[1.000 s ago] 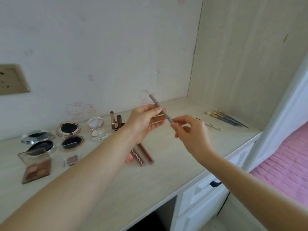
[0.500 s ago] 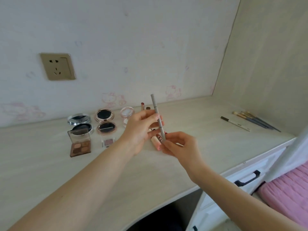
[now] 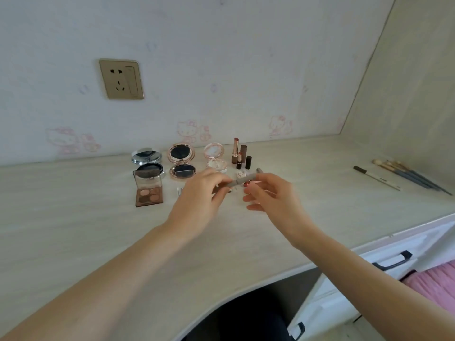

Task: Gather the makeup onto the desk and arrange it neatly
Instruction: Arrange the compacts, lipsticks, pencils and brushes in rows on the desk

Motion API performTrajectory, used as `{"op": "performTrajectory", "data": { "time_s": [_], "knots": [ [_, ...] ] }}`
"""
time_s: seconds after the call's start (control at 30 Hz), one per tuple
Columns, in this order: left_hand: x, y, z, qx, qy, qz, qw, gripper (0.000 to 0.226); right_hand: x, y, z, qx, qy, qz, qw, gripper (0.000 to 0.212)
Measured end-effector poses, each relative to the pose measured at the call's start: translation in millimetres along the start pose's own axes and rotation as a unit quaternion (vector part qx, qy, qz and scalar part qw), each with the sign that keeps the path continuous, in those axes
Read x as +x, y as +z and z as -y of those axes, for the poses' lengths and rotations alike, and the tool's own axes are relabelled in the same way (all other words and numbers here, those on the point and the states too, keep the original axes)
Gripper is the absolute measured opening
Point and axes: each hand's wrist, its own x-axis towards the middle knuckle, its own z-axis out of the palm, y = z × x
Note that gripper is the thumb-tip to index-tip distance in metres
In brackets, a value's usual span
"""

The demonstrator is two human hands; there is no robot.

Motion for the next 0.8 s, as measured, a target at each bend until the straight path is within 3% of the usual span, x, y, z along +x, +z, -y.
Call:
{"op": "performTrajectory", "data": {
  "time_s": [0.13,0.33,0.5,0.7,0.8],
  "knots": [
    [-17.1,-3.1,6.6,0.068,0.04,0.008,0.997,0.019,-1.5,4.2,-11.0,-0.124,-0.047,0.001,0.991,0.017],
    [-32.3,-4.9,8.3,0.155,0.066,0.008,0.986,0.017,-6.9,7.7,-25.0,-0.311,-0.181,0.015,0.933,0.019],
    [-34.4,-2.7,7.6,0.229,0.12,0.019,0.966,0.026,-10.4,13.3,-34.0,-0.33,-0.249,-0.031,0.91,0.017],
    [-37.9,-4.3,5.4,0.211,0.11,0.055,0.97,0.012,-10.1,11.7,-41.0,-0.37,-0.332,-0.052,0.866,0.018],
    [-38.9,-3.2,10.2,0.219,0.111,0.062,0.967,0.026,-10.8,13.6,-42.6,-0.381,-0.358,-0.054,0.851,0.017]
  ]
}}
